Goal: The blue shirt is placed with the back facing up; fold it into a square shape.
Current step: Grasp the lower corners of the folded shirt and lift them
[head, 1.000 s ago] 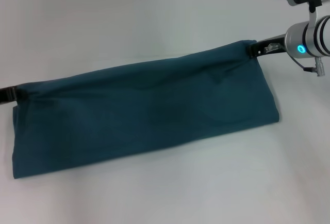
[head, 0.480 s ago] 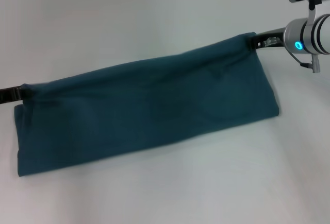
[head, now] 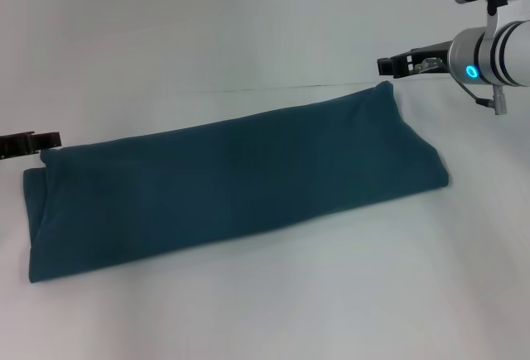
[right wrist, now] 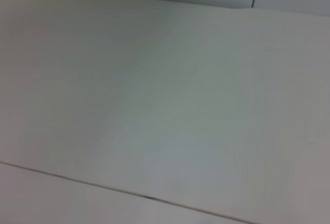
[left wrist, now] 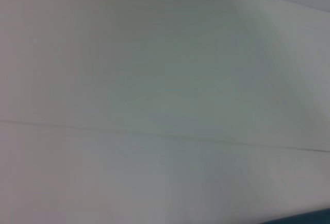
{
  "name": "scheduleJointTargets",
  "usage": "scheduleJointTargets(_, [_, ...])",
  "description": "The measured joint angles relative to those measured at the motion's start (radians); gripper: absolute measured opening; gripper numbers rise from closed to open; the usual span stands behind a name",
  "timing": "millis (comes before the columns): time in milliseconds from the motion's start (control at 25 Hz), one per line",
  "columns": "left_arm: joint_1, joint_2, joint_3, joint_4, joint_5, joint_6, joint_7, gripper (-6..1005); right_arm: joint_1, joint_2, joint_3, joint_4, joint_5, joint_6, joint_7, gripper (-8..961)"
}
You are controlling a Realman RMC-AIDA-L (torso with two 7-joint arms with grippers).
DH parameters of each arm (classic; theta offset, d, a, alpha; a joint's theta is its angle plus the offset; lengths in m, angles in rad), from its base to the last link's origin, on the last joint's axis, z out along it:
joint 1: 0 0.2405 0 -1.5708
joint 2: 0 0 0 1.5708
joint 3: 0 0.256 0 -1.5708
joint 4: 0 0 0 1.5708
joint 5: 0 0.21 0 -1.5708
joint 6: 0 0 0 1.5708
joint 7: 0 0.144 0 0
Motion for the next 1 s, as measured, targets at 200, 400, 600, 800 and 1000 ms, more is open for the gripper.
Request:
scheduleJointTargets(200, [0.012,0.014,-0.013,0.021,0.020,0.057,-0.063,528,-0.002,0.001,0.000,0.002,0.003,-0.011,-0.002,698])
scheduleJointTargets(400, [0.046,0.022,-0.007,0.151,0.099,0.248,-0.277,788,-0.004,0.000,0.000,-0.012,0.002,-0.041,-0.003,896])
scheduleJointTargets(600, [0.078,0.001,0.013,0.318,0.196,0.438,-0.451,934,-0.011,0.000,-0.004,-0.063,-0.003,-0.093,-0.004,934])
scheduleJointTargets(800, [0.088,-0.010,0.012,0.399,0.269,0.597,-0.564,936,-0.026,-0.002,-0.008,-0.116,-0.004,-0.138,-0.005,933])
scheduleJointTargets(1000, [0.092,-0.006,-0.001,0.406,0.303,0.652,-0.641,937,-0.030,-0.005,-0.013,-0.129,-0.005,-0.145,-0.010,932])
